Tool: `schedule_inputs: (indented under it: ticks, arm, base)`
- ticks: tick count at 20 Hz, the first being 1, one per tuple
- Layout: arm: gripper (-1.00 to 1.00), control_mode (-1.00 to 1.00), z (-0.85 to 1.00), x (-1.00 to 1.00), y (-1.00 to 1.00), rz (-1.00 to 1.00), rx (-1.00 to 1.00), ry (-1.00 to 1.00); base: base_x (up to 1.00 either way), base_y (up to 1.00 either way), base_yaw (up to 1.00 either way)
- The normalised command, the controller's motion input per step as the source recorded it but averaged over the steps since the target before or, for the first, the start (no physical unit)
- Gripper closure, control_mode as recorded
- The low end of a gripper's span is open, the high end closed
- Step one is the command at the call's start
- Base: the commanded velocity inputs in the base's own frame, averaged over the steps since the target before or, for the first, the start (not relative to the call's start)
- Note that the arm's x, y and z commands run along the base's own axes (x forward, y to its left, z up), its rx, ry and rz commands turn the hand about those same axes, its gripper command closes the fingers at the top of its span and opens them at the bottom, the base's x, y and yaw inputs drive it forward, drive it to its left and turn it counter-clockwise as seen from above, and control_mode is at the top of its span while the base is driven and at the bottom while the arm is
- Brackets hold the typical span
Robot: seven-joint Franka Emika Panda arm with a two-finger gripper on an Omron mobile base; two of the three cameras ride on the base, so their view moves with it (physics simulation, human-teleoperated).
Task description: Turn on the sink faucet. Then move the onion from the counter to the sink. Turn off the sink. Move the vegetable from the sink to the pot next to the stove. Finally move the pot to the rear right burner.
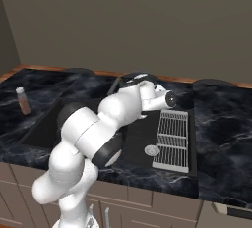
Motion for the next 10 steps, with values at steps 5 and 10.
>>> schedule_inputs:
  ticks: [5, 10]
  arm:
    - [-1.00, -1.00, -0.16, 0.40, 0.02, 0.02, 0.09, 0.02]
    - [-1.00, -1.00, -0.15, 0.32, 0.00, 0.05, 0.10, 0.00]
  base:
    - [0.00, 0.00, 0.00]
    - [0.00, 0.00, 0.00]
